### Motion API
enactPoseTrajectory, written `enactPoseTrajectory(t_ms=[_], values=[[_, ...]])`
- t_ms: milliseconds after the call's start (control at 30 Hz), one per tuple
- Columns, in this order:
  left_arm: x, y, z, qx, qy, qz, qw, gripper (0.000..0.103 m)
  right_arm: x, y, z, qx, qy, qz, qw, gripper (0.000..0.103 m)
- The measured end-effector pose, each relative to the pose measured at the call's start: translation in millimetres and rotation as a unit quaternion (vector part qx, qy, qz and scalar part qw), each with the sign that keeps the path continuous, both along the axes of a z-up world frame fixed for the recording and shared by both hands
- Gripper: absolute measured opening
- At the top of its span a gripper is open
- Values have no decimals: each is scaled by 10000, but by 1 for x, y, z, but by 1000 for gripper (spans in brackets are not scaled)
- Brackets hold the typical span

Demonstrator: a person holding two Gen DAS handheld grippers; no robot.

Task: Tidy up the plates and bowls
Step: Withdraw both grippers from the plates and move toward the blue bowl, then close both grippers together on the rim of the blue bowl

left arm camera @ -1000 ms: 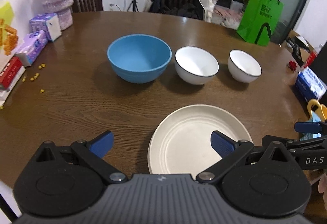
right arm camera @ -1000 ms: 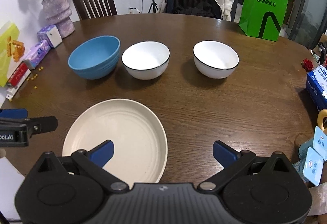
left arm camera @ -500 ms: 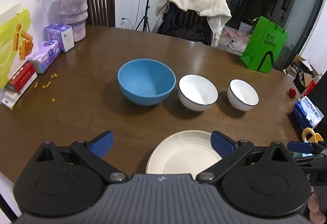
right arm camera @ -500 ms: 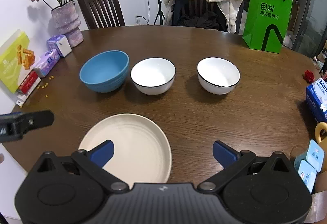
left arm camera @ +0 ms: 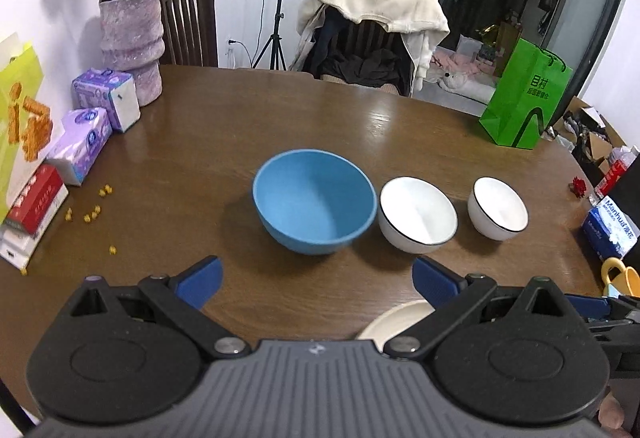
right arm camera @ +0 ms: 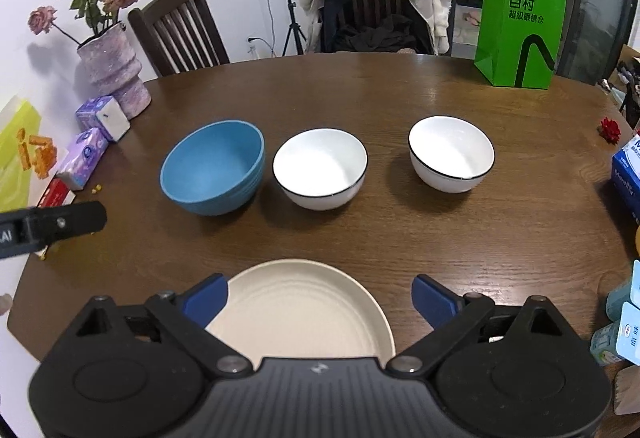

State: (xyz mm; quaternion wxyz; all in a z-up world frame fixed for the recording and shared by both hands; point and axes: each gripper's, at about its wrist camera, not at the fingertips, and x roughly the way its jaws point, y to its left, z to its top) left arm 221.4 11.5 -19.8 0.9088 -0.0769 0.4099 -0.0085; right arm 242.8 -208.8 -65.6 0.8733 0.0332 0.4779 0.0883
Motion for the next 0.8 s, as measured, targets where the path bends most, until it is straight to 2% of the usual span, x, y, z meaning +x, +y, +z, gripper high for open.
enactPoseTrajectory(t_ms=[167,467,800], values=[[18,16,-2,58,51,-41,10000,103,16,10,0,264,-9,-124,9996,99],[53,53,-11,79,203,-30,9998,103,53,42,-7,359,-89,-109,9993,99],[100,79,-31,-113,310,-144,9994,103,91,56,-21,233,-51,-534,9983,99]])
